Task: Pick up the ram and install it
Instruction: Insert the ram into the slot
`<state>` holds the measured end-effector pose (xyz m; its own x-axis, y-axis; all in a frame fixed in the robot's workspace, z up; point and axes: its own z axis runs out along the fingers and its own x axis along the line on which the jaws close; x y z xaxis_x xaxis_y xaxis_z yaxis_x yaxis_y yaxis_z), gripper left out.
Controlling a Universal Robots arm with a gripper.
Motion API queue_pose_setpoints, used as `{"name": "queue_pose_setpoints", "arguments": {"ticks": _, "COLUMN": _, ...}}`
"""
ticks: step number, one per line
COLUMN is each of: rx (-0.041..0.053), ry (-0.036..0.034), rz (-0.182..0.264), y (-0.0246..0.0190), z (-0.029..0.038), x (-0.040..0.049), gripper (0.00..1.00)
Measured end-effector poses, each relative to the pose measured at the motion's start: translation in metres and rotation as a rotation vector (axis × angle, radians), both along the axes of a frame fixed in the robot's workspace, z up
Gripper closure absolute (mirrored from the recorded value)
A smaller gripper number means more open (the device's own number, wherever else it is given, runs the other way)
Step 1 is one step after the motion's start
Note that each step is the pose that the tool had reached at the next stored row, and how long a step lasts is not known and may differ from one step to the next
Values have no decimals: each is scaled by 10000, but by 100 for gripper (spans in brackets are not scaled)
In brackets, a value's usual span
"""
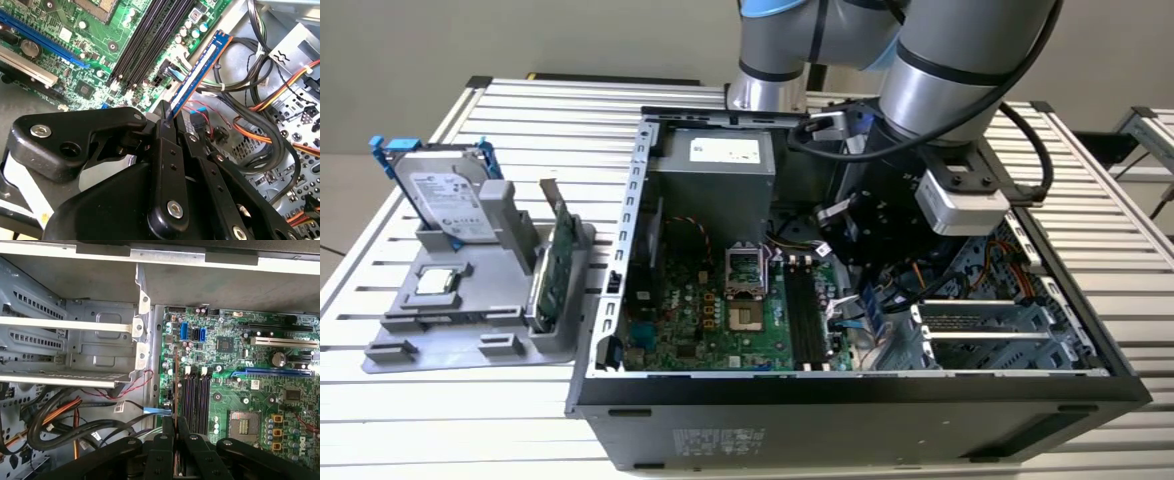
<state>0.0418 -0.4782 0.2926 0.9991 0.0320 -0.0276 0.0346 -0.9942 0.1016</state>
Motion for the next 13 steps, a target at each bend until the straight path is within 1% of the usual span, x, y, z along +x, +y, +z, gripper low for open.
{"name": "queue_pose_setpoints", "arguments": {"ticks": 13, "rx": -2, "ry": 0, "rz": -2, "y": -1, "z": -32, "x": 0, "gripper": 100}}
